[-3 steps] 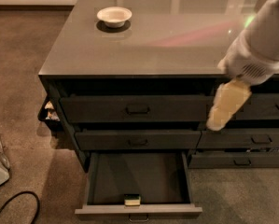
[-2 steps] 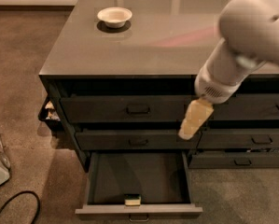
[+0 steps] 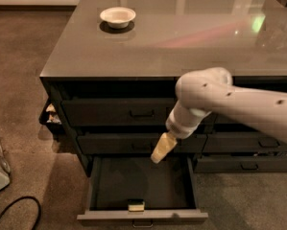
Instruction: Pick sponge from bottom drawer and place on counter
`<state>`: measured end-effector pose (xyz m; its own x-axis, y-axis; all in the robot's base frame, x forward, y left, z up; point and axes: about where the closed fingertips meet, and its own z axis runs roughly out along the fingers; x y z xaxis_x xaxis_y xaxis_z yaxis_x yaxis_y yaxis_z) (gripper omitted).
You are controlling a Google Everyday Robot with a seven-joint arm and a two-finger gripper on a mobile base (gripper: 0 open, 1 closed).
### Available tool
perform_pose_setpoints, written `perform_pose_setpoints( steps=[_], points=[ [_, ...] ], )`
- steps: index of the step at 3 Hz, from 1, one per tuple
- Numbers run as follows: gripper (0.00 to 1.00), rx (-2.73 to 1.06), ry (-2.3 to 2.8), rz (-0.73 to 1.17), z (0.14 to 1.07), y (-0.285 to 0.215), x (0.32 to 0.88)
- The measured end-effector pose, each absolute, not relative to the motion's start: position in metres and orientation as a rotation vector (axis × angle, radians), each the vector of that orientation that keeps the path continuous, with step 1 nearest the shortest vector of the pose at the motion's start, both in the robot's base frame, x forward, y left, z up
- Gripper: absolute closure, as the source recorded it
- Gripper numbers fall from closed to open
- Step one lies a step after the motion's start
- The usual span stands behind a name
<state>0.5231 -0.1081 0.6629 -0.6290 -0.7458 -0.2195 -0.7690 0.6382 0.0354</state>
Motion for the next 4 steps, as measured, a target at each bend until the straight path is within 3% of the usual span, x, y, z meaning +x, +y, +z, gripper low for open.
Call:
perform_pose_setpoints(
  steps=[3,4],
  points=[
    [0.0,-0.833,3.021,0.499,0.436,-0.098,0.479],
    [0.0,-0.833,3.021,0.499,0.436,-0.098,0.479]
  ],
)
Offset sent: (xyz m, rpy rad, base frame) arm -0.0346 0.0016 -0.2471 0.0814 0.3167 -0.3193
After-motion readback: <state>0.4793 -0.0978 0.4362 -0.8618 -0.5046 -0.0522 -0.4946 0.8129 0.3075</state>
